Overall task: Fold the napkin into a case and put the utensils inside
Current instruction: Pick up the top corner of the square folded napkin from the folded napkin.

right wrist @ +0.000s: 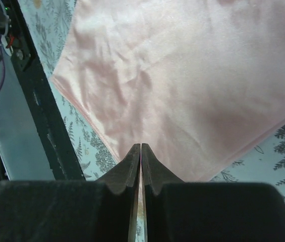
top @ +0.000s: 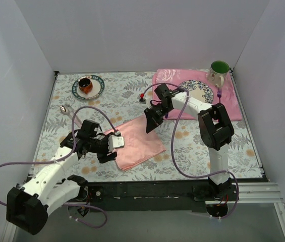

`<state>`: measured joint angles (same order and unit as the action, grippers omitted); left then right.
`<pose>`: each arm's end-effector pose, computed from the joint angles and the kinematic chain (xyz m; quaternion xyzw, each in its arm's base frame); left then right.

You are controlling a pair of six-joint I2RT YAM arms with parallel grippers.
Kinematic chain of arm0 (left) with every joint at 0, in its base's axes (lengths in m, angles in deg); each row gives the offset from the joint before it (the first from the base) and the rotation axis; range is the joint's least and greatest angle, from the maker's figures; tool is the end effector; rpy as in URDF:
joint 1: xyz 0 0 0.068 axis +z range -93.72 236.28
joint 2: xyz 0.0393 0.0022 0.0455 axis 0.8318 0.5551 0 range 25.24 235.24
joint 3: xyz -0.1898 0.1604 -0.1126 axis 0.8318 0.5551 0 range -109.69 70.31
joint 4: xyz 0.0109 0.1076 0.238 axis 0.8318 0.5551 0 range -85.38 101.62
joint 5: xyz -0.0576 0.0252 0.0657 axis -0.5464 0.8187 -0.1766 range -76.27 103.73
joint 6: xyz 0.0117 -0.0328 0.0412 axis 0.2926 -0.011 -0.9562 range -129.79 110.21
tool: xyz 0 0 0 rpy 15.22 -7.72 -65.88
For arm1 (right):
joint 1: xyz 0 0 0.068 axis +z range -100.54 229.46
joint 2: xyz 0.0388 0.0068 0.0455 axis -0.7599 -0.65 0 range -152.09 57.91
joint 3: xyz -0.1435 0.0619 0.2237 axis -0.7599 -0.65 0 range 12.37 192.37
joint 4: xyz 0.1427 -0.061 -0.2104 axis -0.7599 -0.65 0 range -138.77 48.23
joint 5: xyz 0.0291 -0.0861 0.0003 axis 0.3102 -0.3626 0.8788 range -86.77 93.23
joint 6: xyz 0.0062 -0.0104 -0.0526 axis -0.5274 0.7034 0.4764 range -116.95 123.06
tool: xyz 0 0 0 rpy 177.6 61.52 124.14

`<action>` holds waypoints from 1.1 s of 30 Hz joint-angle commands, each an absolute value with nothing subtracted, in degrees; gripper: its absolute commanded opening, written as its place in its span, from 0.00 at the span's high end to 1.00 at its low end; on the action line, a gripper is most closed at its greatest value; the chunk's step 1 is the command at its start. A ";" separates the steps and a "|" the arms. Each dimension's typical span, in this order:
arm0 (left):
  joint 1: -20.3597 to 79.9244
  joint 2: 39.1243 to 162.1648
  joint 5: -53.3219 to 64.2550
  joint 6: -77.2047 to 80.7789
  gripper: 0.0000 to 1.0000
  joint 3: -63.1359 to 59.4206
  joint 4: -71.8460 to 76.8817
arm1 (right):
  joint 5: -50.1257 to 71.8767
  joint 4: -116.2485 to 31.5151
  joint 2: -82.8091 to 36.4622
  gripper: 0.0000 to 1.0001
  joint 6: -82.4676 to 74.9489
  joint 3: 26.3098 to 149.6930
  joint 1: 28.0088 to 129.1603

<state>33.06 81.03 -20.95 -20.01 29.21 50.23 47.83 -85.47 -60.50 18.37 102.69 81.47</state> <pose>0.1527 -0.0876 0.2380 0.3386 0.8617 -0.3139 0.2105 0.3438 0.2444 0.1889 -0.4217 0.8126 0.3920 0.0905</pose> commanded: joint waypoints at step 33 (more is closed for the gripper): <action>13.48 70.15 -14.93 -27.72 0.65 52.91 30.55 | 50.69 -77.02 -58.46 0.84 7.63 95.86 80.92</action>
